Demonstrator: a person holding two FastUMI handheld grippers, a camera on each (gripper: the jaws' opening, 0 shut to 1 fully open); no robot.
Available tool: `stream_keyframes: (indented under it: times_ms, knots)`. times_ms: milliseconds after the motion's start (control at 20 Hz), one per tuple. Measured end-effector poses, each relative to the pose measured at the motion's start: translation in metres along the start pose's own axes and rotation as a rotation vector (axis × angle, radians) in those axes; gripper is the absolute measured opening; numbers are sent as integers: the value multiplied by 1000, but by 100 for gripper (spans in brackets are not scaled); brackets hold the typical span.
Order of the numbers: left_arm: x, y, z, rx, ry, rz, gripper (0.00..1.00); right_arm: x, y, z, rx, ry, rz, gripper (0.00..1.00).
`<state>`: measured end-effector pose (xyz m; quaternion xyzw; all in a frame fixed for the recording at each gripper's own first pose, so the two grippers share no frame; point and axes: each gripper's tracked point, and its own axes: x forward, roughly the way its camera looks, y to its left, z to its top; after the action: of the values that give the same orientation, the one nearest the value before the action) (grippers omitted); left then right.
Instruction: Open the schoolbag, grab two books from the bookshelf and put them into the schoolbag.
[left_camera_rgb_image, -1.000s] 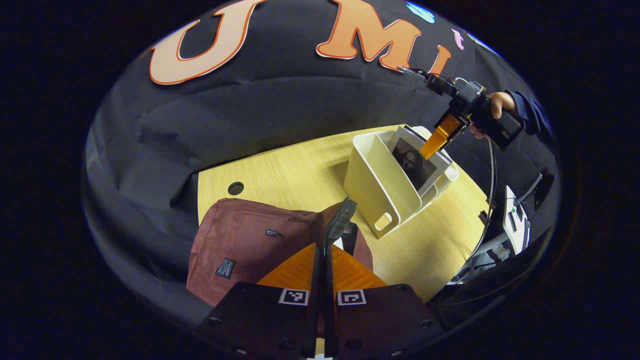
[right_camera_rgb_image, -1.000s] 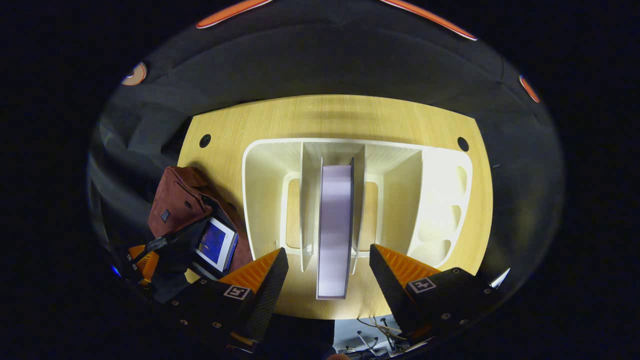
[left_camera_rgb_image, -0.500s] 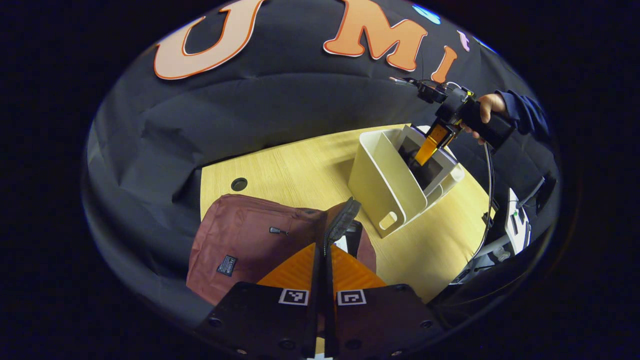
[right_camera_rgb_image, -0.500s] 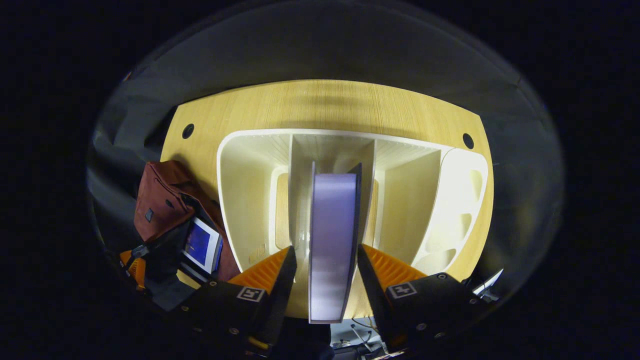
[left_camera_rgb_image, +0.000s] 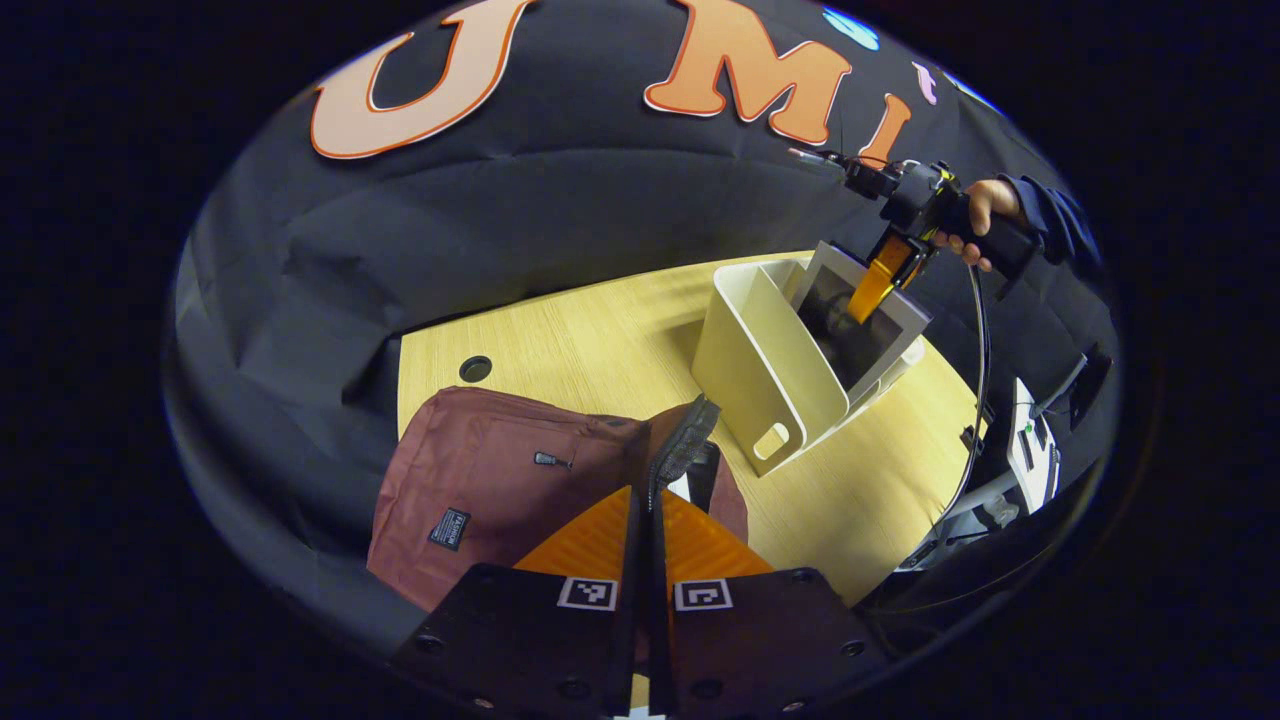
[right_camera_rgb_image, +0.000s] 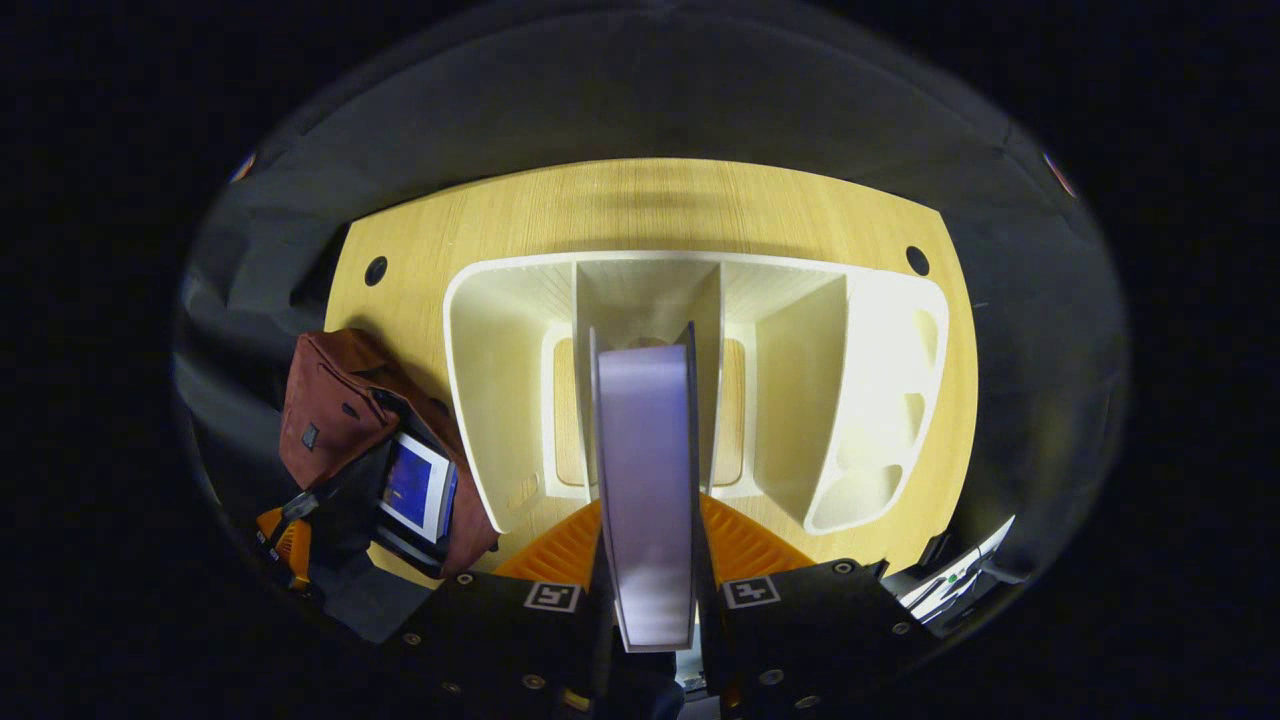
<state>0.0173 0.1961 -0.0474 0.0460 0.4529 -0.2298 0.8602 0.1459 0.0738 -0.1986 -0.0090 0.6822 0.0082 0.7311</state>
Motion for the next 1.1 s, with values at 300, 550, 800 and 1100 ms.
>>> stream_keyframes:
  times_ms: [300,550,800,1100]
  knots:
    - [-3,-3,-3,17,-14,-16,7,-68,-3,-14,30,-77,19,36]
    - [-6,-4,-3,18,-25,-31,7,-114,-6,-31,53,-123,31,36]
    - [-9,2,-7,11,-30,-36,7,-142,6,-50,59,-170,79,34]
    - [-11,0,-6,50,-23,-34,7,-139,43,-85,73,-187,211,34]
